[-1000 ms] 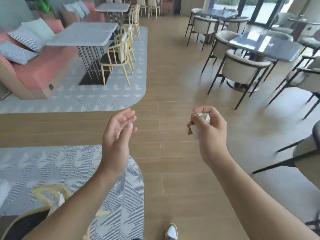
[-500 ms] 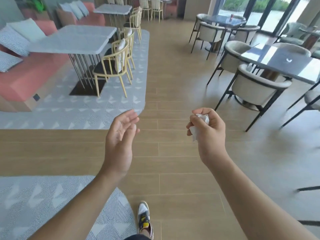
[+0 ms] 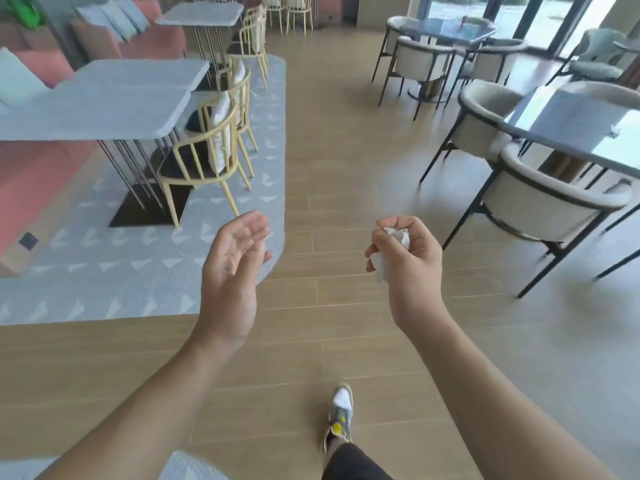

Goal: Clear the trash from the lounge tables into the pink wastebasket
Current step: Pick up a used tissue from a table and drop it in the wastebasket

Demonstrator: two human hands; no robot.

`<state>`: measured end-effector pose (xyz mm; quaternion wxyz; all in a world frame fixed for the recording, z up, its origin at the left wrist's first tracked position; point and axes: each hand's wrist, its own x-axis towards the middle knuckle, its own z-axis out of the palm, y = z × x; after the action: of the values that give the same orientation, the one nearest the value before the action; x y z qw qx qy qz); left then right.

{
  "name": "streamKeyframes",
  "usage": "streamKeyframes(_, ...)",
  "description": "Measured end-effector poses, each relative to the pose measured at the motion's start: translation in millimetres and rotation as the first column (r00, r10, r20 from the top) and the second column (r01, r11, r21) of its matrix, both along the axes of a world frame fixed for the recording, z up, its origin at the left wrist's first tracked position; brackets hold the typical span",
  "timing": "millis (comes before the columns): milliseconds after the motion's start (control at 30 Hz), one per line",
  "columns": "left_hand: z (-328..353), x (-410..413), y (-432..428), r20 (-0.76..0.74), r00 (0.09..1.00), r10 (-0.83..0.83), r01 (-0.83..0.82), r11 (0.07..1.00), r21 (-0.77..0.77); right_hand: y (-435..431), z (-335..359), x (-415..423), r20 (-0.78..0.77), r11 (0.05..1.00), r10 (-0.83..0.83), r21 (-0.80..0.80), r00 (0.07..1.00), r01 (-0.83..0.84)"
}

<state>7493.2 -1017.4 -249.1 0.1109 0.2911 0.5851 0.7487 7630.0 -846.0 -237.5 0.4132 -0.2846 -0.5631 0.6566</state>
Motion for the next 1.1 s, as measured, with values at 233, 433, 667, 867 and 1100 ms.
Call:
streamKeyframes(233,-17,-136,152,0.006,1.0,0.03,-0.03,0.999,-0.01,163,-18,-140,0.039,1.0,-0.022,-0.02,0.999,0.023)
streamKeyframes(433,0,-249,277,0.017,0.997,0.078,-0.078,0.997,0.004,291,11,-263,0.033,0.999,0.045,-0.022,0.998,-0.045)
streamKeyframes(667,0,-378,389,0.001,0.997,0.077,-0.077,0.997,-0.001,406,11,-394,0.059,0.998,0.061,-0.01,0.996,-0.06)
streamKeyframes(867,-13,-531,489,-0.027,0.997,0.076,-0.075,0.997,0.022,508,-1,-549,0.047,0.998,0.053,0.023,0.997,-0.055)
streamKeyframes(1100,6,-702,596,-0.097,0.994,0.042,-0.048,0.997,-0.065,610,18,-718,0.017,1.0,0.02,0.014,1.0,-0.02)
